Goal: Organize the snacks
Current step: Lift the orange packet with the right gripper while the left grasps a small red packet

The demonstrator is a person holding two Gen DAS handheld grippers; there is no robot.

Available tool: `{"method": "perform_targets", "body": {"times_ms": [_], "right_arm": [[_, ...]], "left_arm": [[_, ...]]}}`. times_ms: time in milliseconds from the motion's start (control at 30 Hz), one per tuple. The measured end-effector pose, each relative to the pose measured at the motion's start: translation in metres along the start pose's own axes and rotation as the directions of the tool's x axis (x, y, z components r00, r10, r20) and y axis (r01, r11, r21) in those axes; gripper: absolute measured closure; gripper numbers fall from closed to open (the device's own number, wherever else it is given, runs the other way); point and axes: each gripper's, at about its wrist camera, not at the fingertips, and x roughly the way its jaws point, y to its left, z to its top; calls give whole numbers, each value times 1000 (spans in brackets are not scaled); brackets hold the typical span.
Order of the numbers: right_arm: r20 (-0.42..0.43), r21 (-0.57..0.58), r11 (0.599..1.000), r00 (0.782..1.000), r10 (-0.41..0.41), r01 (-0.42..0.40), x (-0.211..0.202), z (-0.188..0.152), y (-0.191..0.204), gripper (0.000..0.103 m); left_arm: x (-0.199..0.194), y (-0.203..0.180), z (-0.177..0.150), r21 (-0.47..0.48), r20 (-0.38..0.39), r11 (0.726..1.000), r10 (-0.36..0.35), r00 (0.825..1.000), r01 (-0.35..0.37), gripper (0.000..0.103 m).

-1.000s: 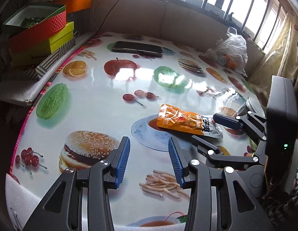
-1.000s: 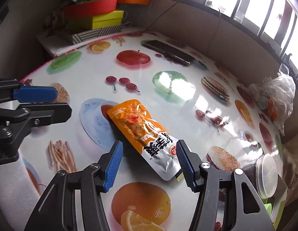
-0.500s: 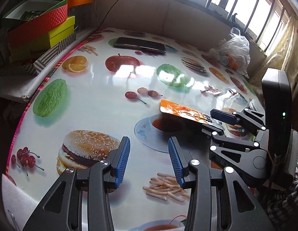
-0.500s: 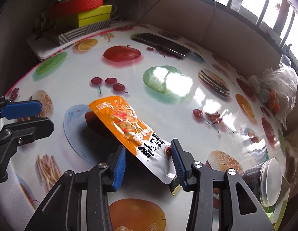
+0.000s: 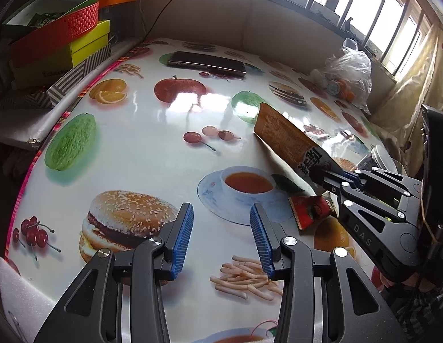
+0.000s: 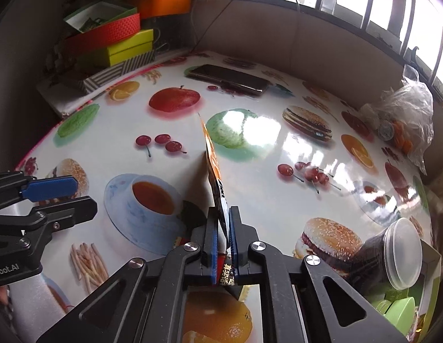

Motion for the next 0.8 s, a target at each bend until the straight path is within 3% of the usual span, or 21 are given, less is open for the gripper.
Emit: {"method": "perform_targets", "body": {"times_ms": [300,533,733,800], "right_arm": [[71,152,988,997,10,-21,-42,-16,-21,96],[62,238,971,997,-47,31,-64,-41,-37,96],[42,269,962,998,-55,42,-71,-58,-41,96],[41,272,961,998,-53,40,-73,-62,-41,96]], "left_arm": [[6,-14,-2,38,-22,998,-40,999,41,60],[16,-41,-1,130,-56,985,-104,993,110,60],[25,-73,4,262,-89,947,-166,982,184,60],[27,-82,5,308,-94,930,-179,979,200,50]]}}
